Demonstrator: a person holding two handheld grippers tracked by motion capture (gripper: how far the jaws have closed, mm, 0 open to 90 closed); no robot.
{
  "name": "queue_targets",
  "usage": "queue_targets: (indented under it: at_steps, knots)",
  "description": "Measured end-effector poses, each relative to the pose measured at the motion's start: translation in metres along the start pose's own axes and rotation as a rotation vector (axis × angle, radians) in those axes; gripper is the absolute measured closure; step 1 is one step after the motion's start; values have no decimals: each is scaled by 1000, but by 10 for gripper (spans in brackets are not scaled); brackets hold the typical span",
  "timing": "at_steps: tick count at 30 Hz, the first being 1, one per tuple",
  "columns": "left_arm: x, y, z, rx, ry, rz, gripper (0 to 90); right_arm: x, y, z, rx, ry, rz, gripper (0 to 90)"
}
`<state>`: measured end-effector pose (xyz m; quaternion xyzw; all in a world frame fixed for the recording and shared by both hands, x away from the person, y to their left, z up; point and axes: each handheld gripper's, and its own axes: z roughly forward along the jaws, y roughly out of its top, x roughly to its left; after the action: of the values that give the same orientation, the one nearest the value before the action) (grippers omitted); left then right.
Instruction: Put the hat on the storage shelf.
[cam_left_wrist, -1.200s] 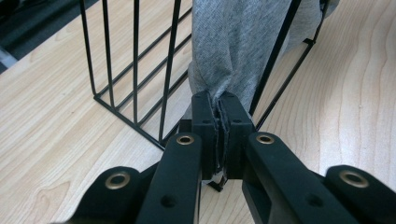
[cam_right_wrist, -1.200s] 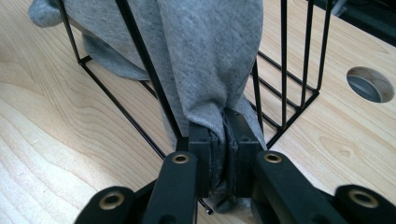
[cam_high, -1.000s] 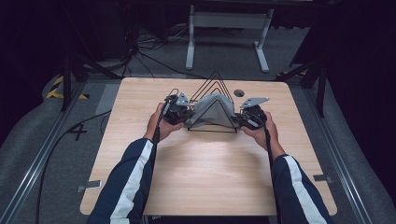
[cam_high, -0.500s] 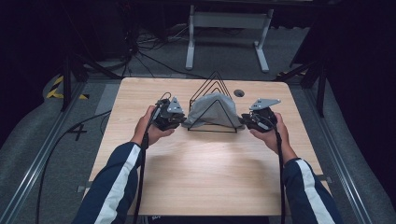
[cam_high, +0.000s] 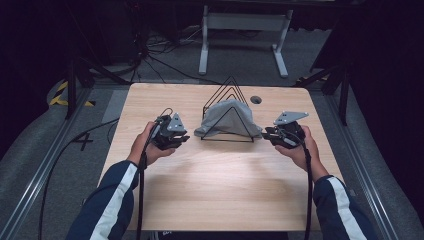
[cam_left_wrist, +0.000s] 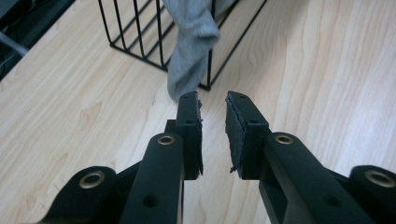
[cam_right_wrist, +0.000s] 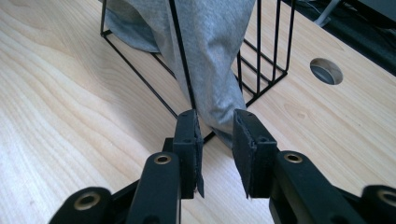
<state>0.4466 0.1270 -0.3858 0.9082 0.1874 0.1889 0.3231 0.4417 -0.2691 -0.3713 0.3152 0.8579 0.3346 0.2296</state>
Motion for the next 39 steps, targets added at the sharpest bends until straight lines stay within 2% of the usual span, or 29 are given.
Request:
queue_targets:
  at_steps: [6,10,13,21,25,26,30,33,34,36,39]
  knots:
    - [-4,-15,-8,13,7,6,726,1,-10,-8,2,1,8,695]
    - [-8,-26,-12,37,12,18,694,2,-18,-12,11,-4,-1,675]
    - [-10,-33,-16,51,15,12,671,3,-24,-16,15,-7,-7,665]
    - [-17,-55,-22,69,30,-14,596,5,-43,-26,14,-4,-4,609]
    - [-19,-62,-25,71,41,-24,504,6,-51,-29,18,-5,-5,558]
    - [-20,-66,-26,74,52,-29,504,7,-53,-30,19,-10,-2,535]
    - [-26,-79,-28,95,58,-47,411,8,-67,-33,17,-11,15,437]
    - [-28,-88,-30,106,60,-59,386,9,-75,-35,28,-17,21,412]
    - [-28,-88,-30,106,60,-59,372,9,-75,-35,28,-17,21,412]
    - [-30,-96,-32,90,45,-85,357,10,-83,-38,27,-20,28,393]
    - [-33,-105,-37,83,53,-100,338,12,-95,-42,37,-18,31,375]
